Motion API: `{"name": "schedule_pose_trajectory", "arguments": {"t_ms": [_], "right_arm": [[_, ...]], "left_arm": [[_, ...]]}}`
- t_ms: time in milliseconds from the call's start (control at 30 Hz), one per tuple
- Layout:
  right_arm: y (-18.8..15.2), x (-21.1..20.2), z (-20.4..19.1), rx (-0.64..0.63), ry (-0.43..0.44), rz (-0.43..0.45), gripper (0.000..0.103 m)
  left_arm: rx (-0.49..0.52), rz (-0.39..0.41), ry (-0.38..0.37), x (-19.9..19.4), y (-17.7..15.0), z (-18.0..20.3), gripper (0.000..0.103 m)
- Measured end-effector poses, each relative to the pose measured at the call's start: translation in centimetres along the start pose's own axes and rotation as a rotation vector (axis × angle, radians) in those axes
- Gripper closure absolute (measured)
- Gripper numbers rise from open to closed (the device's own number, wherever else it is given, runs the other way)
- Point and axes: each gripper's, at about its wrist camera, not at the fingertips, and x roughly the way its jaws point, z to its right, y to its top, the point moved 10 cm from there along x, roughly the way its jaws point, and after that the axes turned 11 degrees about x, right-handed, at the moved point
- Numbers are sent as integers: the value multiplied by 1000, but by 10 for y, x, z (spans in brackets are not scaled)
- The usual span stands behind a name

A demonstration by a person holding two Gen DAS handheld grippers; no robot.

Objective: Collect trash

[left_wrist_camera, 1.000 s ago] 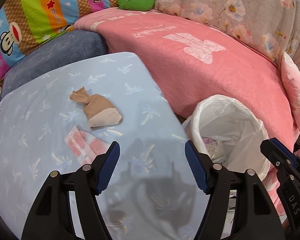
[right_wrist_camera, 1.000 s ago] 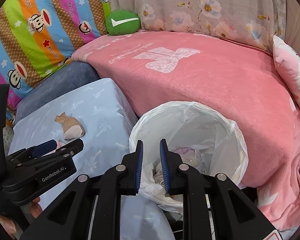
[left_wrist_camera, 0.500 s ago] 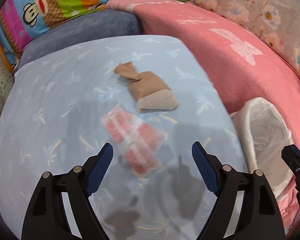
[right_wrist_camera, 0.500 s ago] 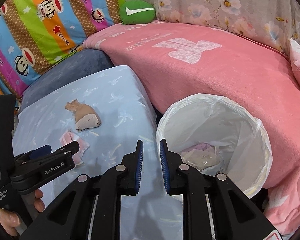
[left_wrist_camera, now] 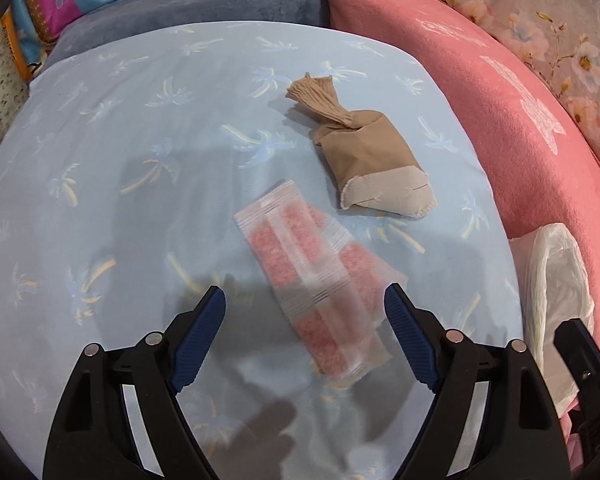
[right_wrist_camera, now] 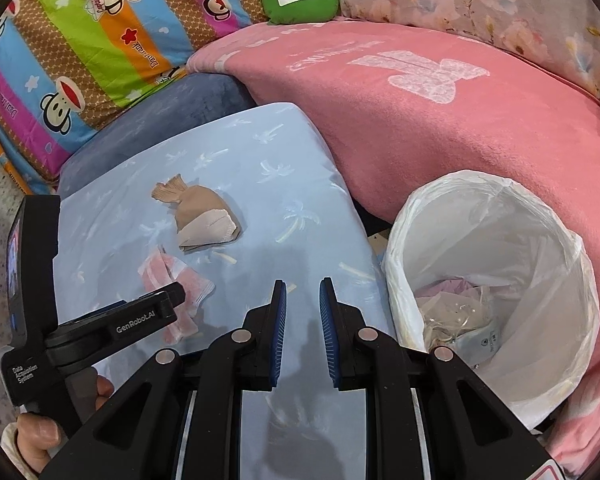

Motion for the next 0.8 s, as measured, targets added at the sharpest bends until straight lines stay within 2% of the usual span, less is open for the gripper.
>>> {"name": "schedule_pose_trajectory", "arguments": {"t_ms": [33, 67, 133, 167, 200, 267, 333, 533, 733, 800], "right_arm": [[0, 2, -2, -3, 1, -3, 85], [0, 4, -4, -7, 2, -6, 85], [0, 7, -9, -15, 6, -12, 85], [0, 9, -11, -18, 7, -14, 85], [0, 10, -13, -22, 8, -17, 85], [-1, 15, -17, -26, 15, -28, 85], [-2, 20, -22, -25, 28, -41, 85], [1, 36, -44, -30, 66, -66, 85], [7, 57, -72, -53, 91, -88, 85], [12, 64, -82, -59, 95, -81, 75]], "left_arm": [[5, -1, 4, 2, 1, 1, 30], [13, -4, 1, 3, 1, 3, 38], [23, -6, 5, 5, 2, 4, 46], [31, 2, -1, 4, 3, 4, 58], [35, 4, -9, 4, 3, 5, 61], [31, 9, -28, 2, 4, 5, 77], [28, 19, -24, -1, 5, 0, 89], [-5, 47, -17, -12, 12, -24, 99], [-20, 86, 42, -23, 27, -50, 99], [-22, 95, 57, -24, 32, -57, 99]]}}
